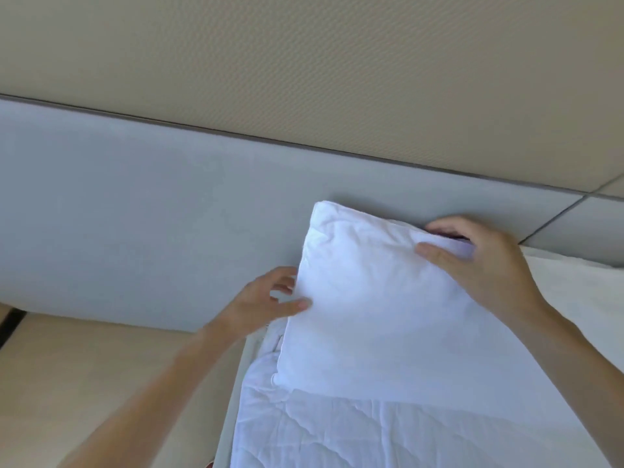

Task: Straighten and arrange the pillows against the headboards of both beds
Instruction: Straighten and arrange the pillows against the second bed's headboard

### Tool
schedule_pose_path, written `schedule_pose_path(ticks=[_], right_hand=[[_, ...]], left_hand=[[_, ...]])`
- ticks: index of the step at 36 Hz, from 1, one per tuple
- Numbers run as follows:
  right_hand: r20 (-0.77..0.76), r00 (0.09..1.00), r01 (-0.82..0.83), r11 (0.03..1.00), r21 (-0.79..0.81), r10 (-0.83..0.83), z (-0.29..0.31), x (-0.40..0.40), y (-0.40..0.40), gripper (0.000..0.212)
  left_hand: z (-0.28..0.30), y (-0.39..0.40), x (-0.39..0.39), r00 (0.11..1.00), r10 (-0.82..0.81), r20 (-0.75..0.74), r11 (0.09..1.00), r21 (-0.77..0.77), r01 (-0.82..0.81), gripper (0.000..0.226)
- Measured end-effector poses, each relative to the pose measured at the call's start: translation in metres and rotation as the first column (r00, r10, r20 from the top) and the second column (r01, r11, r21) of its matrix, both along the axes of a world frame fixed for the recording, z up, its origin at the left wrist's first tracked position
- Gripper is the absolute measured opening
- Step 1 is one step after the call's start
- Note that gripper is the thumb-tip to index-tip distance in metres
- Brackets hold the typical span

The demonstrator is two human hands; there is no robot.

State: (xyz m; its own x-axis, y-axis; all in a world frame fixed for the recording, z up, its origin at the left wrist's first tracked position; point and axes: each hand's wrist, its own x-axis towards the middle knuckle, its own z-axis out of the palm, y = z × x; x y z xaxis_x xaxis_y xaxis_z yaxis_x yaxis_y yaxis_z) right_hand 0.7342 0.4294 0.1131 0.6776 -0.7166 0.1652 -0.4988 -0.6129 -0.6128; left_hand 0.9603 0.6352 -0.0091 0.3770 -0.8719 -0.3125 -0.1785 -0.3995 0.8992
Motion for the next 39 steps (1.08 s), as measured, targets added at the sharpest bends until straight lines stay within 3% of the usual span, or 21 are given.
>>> schedule_pose_path(ticks=[3, 5, 10, 14, 20, 22, 25, 28, 31, 34, 39], right_hand=[[-0.049, 0.997, 0.057, 0.997, -0.056, -0.060, -0.003, -0.034, -0.023, 0.015], [-0.061, 0.994, 0.085, 0.991, -0.103, -0.091, -0.006, -0.057, -0.039, 0.015], [-0.129, 0.981, 0.112, 0.965, -0.237, -0.145, -0.009, -0.106, -0.072, 0.021], [-0.302, 0.931, 0.028, 0.865, -0.500, -0.204, -0.017, -0.127, -0.087, 0.036], [-0.163, 0.940, 0.097, 0.693, -0.714, -0.299, -0.001, -0.124, -0.097, 0.024], [-0.158, 0.951, 0.092, 0.731, -0.676, -0.266, -0.005, -0.127, -0.101, 0.027], [-0.190, 0.969, 0.040, 0.859, -0.510, -0.158, -0.009, -0.135, -0.108, 0.026], [-0.199, 0.974, 0.020, 0.924, -0.383, -0.103, -0.010, -0.153, -0.121, 0.020], [-0.236, 0.959, 0.062, 0.929, -0.365, -0.157, -0.014, -0.179, -0.134, 0.024], [-0.267, 0.933, 0.116, 0.904, -0.411, -0.241, -0.018, -0.206, -0.147, 0.027], [-0.275, 0.882, 0.205, 0.837, -0.507, -0.383, -0.024, -0.226, -0.158, 0.018]], left_hand=[[0.068, -0.039, -0.012, 0.998, 0.051, 0.029, 0.984, -0.171, -0.045, 0.044], [0.101, -0.056, -0.020, 0.977, 0.139, 0.159, 0.964, -0.248, -0.097, 0.030], [0.134, -0.071, -0.032, 0.847, 0.254, 0.467, 0.958, -0.239, -0.156, 0.001], [0.139, -0.067, -0.029, 0.711, 0.376, 0.594, 0.925, -0.192, -0.329, 0.010], [0.145, -0.067, -0.031, 0.634, 0.421, 0.649, 0.900, -0.212, -0.380, 0.007], [0.147, -0.071, -0.034, 0.559, 0.373, 0.741, 0.919, -0.211, -0.334, 0.008], [0.144, -0.078, -0.044, 0.377, 0.229, 0.898, 0.970, -0.177, -0.168, 0.010], [0.143, -0.094, -0.063, 0.256, 0.091, 0.962, 0.996, -0.089, -0.020, 0.021], [0.145, -0.121, -0.090, 0.222, -0.019, 0.975, 0.993, -0.008, 0.120, 0.038], [0.143, -0.155, -0.127, 0.249, -0.119, 0.961, 0.970, 0.059, 0.235, 0.054], [0.132, -0.207, -0.179, 0.200, -0.272, 0.941, 0.934, 0.208, 0.292, 0.039]])
